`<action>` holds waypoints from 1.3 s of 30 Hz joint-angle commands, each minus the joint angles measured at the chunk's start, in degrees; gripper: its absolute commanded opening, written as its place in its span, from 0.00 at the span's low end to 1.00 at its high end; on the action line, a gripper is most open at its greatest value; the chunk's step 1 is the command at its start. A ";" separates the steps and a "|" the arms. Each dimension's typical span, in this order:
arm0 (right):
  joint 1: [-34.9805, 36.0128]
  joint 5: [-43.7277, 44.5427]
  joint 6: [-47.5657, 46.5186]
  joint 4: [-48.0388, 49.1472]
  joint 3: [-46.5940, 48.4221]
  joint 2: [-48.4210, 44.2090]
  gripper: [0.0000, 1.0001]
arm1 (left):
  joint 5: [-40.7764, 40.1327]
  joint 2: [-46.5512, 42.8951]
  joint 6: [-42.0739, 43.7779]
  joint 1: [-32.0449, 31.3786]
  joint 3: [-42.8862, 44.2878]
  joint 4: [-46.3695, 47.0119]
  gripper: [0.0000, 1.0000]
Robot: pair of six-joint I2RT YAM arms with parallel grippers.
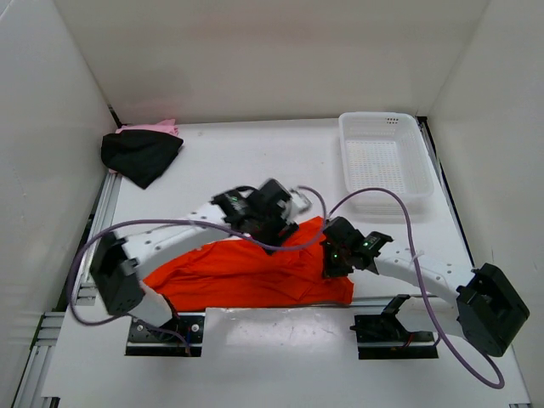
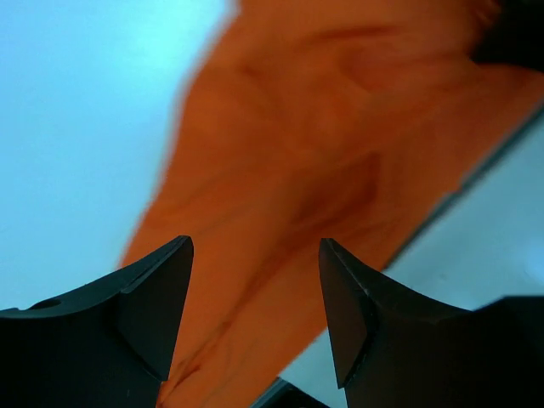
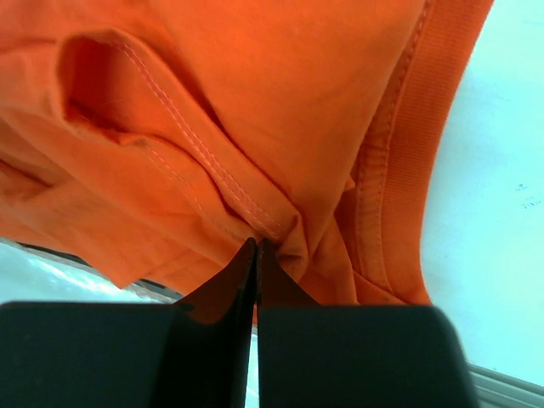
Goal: Fold and stack the t-shirts
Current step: Fold the other side of the tshirt into a rectangle
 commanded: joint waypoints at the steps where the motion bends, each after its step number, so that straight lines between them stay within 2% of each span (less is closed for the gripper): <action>1: -0.73 0.17 2.74 3.21 0.63 -0.01 0.00 | 10.47 7.20 -0.03 -5.38 -0.45 0.93 0.71; 5: -0.73 0.70 3.98 3.75 0.63 -0.53 0.00 | 14.18 13.72 -0.03 -7.05 2.36 5.59 0.71; 11: -1.79 1.23 6.61 3.13 -1.92 -4.05 0.00 | 10.95 20.05 -0.03 -7.05 3.77 11.05 0.71; 17: -2.84 2.98 9.33 3.13 -4.65 -8.70 0.00 | 11.99 24.26 -0.03 -7.05 6.23 13.42 0.73; 19: -2.84 3.51 10.04 2.61 -5.17 -10.02 0.00 | 11.99 26.19 -0.03 -7.05 6.23 13.43 0.69; 24: -2.84 3.51 10.57 2.61 -6.23 -10.56 0.00 | 10.85 26.82 -0.03 -7.05 3.95 14.13 0.47; 27: -2.84 3.51 10.57 2.61 -6.23 -10.56 0.00 | 11.46 26.82 -0.03 -7.05 3.95 14.13 0.39; 31: -2.84 3.51 10.04 2.61 -6.23 -10.56 0.00 | 12.17 26.82 -0.03 -7.05 3.42 14.13 0.10; 39: -2.23 5.18 7.23 -2.31 0.79 -12.13 0.00 | 10.06 16.46 -0.03 -4.77 3.95 8.51 0.10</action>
